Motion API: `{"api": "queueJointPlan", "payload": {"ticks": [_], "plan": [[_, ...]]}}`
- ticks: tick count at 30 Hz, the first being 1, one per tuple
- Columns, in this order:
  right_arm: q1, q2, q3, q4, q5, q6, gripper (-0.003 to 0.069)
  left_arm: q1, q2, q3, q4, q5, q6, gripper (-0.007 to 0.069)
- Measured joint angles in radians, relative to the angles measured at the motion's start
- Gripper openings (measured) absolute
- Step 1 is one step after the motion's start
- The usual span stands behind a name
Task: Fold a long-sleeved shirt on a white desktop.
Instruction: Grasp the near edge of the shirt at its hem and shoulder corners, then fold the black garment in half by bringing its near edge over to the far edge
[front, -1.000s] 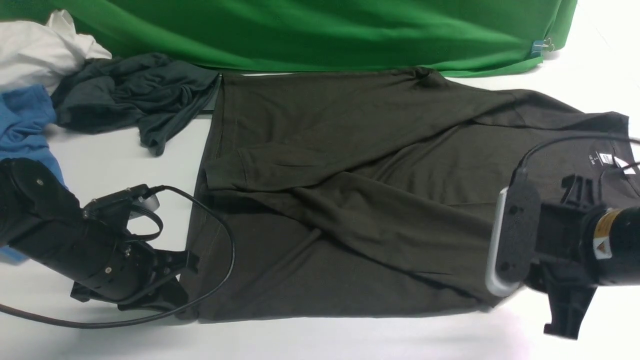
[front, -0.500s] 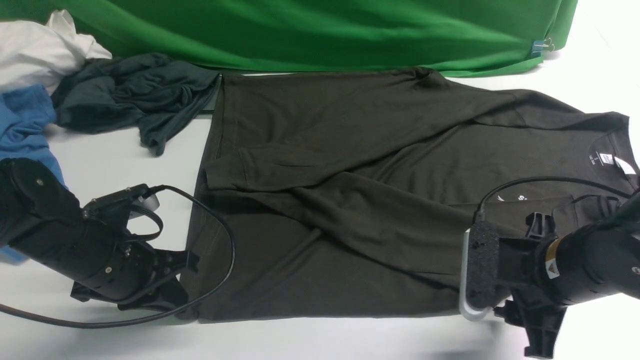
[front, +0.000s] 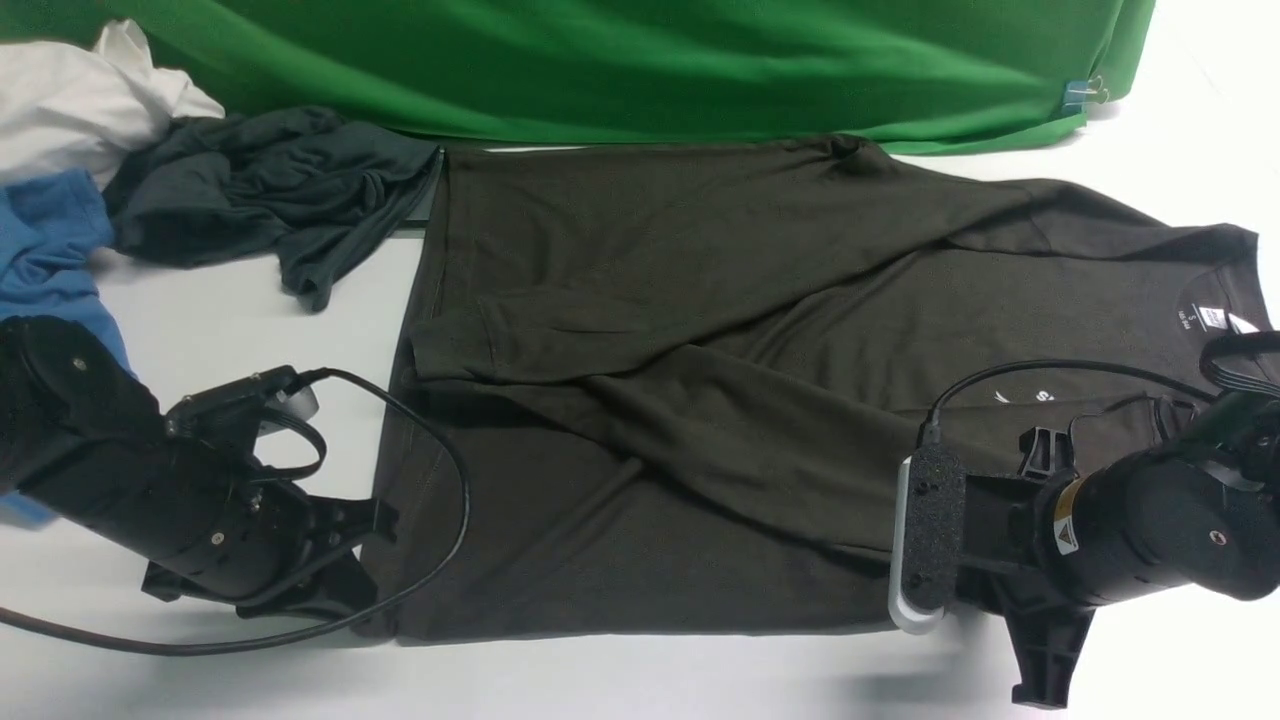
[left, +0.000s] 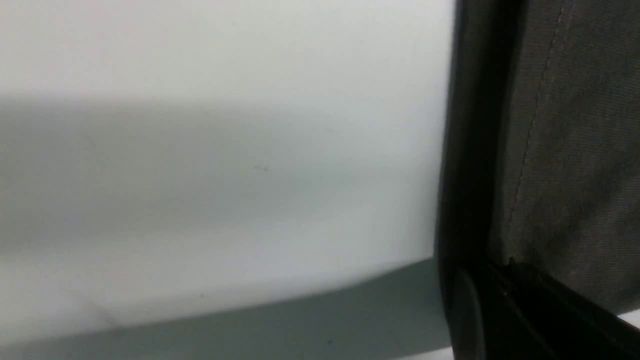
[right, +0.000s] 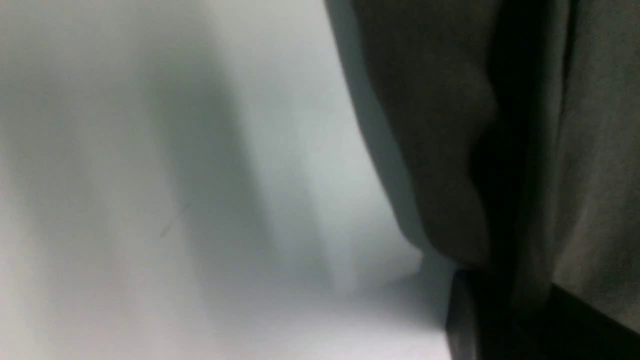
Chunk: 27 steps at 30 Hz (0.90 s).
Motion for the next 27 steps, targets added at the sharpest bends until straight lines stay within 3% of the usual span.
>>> {"api": "queueJointPlan", "payload": {"ticks": [5, 12, 20, 27], "plan": [[0.0, -0.017, 0.001, 0.011, 0.024, 0.006, 0.0046, 0.0, -0.027, 0.0, 0.011, 0.001, 0.005, 0.002], [0.0, -0.153, 0.002, 0.031, 0.13, 0.049, 0.0044, 0.0, -0.151, 0.004, 0.124, 0.032, -0.087, 0.002], [0.003, -0.291, 0.026, 0.184, 0.311, 0.077, 0.0044, 0.0, -0.296, 0.107, 0.135, 0.074, -0.096, 0.002], [0.058, -0.381, 0.029, 0.211, 0.422, 0.108, 0.0043, 0.0, -0.401, 0.199, 0.138, 0.087, -0.106, 0.002]]}}
